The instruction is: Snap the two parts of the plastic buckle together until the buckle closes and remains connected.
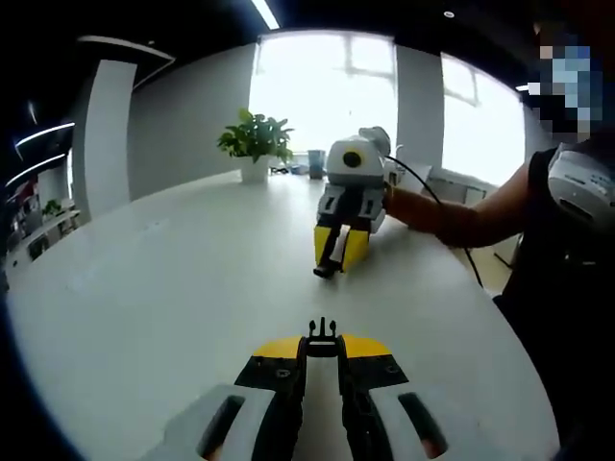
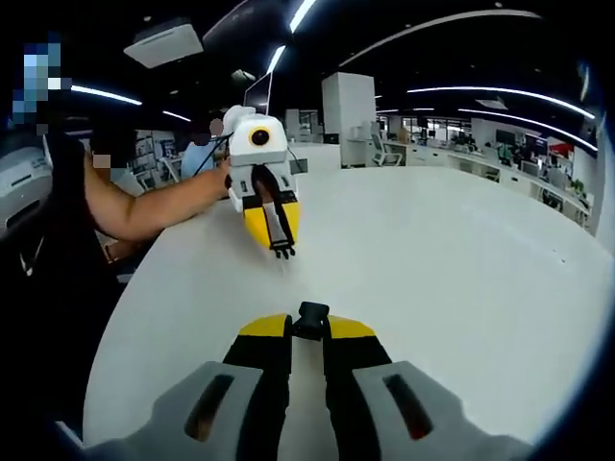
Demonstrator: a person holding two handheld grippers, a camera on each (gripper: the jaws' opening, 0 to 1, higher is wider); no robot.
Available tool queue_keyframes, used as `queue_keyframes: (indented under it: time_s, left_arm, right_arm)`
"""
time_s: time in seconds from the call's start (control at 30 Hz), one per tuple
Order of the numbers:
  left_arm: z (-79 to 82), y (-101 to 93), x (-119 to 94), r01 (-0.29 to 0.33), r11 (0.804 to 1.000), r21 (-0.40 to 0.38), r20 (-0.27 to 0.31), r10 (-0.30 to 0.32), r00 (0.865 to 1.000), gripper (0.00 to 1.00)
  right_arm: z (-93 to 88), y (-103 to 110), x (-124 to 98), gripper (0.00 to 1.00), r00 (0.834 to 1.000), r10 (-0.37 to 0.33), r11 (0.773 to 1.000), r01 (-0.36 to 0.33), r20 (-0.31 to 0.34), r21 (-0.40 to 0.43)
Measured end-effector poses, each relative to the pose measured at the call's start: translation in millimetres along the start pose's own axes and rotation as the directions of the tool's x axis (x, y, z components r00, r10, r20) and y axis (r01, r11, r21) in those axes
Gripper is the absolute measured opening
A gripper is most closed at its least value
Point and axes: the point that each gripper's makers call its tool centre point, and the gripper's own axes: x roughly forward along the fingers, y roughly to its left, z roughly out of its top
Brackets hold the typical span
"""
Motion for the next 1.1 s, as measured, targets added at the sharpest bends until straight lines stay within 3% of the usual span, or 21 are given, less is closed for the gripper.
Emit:
queue_keyframes:
  time_s: [0.1,0.53,0.7,1.1]
  left_arm:
    - [0.1,-3.2,1.1,0.014,1.0,0.002,-0.001,-0.014,1.0,0.11]
    - [-0.6,-6.5,1.5,0.029,1.0,-0.001,-0.006,-0.029,1.0,0.11]
    - [-1.2,-8.9,2.2,0.042,0.999,0.0,-0.009,-0.042,0.999,0.11]
    - [-3.8,-16.6,3.7,0.086,0.996,0.006,-0.017,-0.086,0.996,0.11]
  right_arm:
    - [2.4,8.3,0.7,0.11,0.999,0.041,0.999,-0.041,0.01,0.0]
    - [-1.3,8.1,1.3,0.11,0.999,0.041,0.999,-0.041,-0.006,0.001]
    - [3.7,16.9,0.9,0.11,0.997,0.072,0.996,-0.071,0.021,-0.053]
    - [2.1,22.4,2.6,0.11,0.994,0.106,0.992,-0.105,0.01,-0.074]
